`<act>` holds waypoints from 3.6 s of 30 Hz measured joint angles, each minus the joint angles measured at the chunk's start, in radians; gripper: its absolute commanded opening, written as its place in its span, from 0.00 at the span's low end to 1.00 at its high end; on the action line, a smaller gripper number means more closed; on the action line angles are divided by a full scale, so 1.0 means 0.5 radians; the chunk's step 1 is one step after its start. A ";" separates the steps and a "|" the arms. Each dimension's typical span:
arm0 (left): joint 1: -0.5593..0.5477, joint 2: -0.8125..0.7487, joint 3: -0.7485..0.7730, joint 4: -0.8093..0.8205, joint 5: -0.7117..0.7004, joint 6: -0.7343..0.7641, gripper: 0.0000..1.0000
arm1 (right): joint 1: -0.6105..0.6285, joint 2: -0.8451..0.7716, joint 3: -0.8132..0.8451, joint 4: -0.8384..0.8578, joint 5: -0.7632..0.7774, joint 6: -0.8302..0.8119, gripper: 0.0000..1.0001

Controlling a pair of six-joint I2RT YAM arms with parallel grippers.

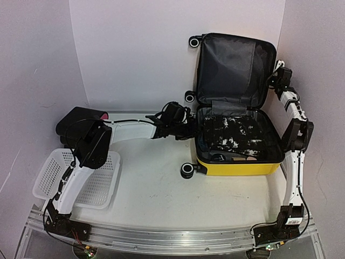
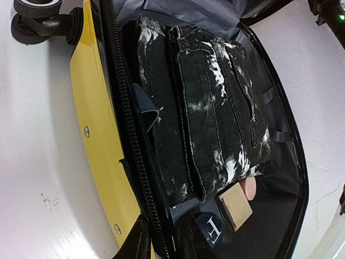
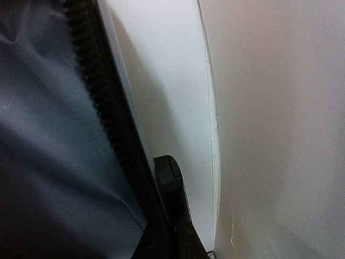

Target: Open, take out, and arrange the luggage

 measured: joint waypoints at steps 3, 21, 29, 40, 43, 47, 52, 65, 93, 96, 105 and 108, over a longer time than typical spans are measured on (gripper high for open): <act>-0.005 0.007 0.008 -0.001 0.001 -0.023 0.23 | 0.000 0.044 0.024 0.056 -0.015 0.007 0.22; -0.042 -0.320 -0.405 0.084 0.037 0.416 0.93 | 0.053 -0.759 -0.525 -0.975 0.285 -0.021 0.98; 0.008 -1.154 -1.032 0.096 0.032 0.650 0.98 | 0.053 -1.474 -1.151 -1.327 0.161 -0.033 0.98; 0.106 -2.457 -2.071 -0.323 -0.164 0.610 0.99 | 0.348 -2.546 -2.657 -1.649 -0.536 0.251 0.98; 0.108 -2.818 -2.279 -0.548 -0.321 0.514 0.99 | 0.341 -2.801 -2.822 -1.729 -0.689 0.286 0.98; 0.111 -3.153 -2.438 -0.743 -0.494 0.390 0.99 | 0.341 -3.151 -2.907 -1.788 -0.727 0.316 0.98; 0.113 -3.233 -2.558 -0.932 -0.640 0.268 0.98 | 0.341 -3.346 -2.984 -1.783 -0.800 0.399 0.98; 0.101 -2.623 -2.650 -0.978 -0.590 -0.013 0.82 | 0.341 -3.189 -3.098 -1.749 -0.756 0.371 0.98; 0.231 -0.871 -0.704 -1.387 0.229 0.272 0.84 | 0.342 -2.394 -2.718 -2.249 -0.936 0.433 0.98; 0.298 -0.736 -0.526 -1.404 0.269 0.311 0.82 | 0.341 -2.394 -2.666 -2.319 -0.908 0.417 0.98; 0.420 -0.384 -0.008 -1.427 0.351 0.382 0.80 | 0.342 -2.316 -2.619 -2.419 -0.813 0.378 0.98; 0.423 -0.313 0.114 -1.428 0.419 0.384 0.80 | 0.362 -2.251 -2.579 -2.428 -0.789 0.356 0.98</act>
